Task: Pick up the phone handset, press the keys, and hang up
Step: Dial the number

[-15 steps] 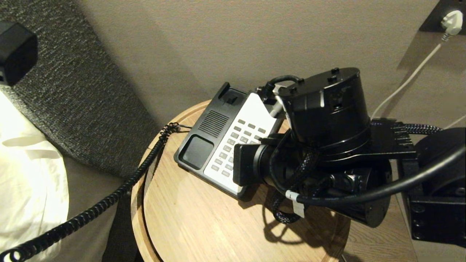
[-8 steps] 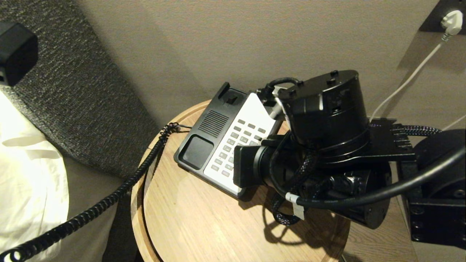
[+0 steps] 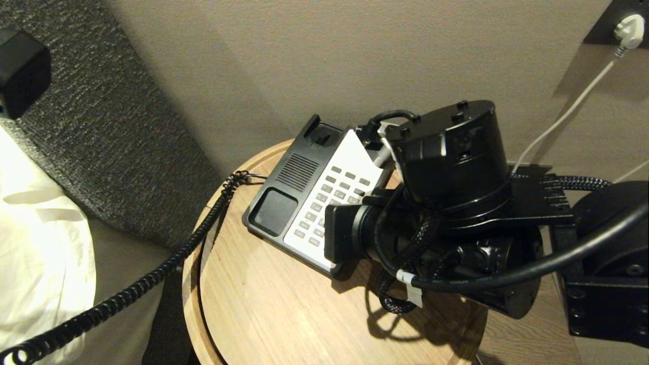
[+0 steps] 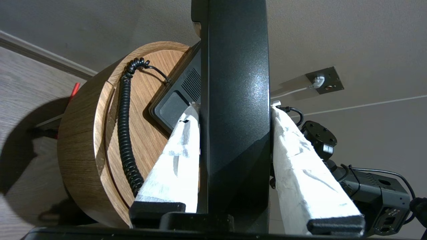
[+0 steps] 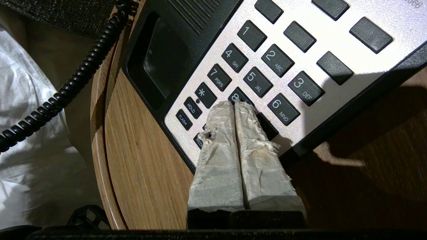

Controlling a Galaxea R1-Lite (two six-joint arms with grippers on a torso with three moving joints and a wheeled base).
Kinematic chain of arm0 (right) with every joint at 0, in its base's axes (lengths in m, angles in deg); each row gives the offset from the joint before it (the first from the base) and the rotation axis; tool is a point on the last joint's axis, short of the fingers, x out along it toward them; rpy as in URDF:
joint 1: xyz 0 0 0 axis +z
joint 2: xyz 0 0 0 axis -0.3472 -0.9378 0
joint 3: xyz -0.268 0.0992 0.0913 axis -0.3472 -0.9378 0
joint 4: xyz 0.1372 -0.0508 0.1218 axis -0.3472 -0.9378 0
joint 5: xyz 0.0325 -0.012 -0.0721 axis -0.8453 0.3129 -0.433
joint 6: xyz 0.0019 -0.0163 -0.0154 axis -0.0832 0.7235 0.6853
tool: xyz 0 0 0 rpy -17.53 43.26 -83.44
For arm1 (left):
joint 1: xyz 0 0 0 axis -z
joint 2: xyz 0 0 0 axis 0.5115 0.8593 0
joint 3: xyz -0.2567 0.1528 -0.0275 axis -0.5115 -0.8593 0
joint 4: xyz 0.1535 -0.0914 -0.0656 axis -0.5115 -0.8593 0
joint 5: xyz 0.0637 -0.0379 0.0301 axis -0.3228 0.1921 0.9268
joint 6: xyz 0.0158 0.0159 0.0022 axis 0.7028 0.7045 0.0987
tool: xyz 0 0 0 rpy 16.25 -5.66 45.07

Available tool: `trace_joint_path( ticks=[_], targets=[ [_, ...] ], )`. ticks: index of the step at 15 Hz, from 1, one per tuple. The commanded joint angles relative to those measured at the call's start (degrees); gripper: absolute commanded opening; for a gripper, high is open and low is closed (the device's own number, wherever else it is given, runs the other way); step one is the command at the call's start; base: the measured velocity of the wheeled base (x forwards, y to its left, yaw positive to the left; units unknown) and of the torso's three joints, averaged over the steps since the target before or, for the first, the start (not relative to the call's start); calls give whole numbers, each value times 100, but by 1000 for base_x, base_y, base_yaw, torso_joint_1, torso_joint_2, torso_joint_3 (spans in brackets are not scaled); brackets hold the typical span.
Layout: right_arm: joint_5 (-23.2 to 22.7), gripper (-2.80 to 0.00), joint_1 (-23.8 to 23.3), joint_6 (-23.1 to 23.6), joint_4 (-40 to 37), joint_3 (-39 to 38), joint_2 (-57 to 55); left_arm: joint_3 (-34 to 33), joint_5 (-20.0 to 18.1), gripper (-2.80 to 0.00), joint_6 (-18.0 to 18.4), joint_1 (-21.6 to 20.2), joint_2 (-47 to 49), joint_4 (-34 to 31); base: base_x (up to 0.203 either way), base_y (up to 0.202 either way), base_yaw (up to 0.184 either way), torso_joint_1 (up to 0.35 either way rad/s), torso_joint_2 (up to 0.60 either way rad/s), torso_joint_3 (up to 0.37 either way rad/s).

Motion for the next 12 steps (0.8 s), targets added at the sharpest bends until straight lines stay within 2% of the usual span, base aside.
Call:
trace_joint_path(
  ticks=[1, 12],
  targets=[
    [12, -280, 0, -16, 4, 2, -8, -4, 7, -280, -27, -1, -16, -3, 0, 0, 0, 0, 0, 0],
    [21, -280, 0, -33, 4, 64, 48, -4, 3, -280, -27, -1, -16, -3, 0, 0, 0, 0, 0, 0]
  ],
)
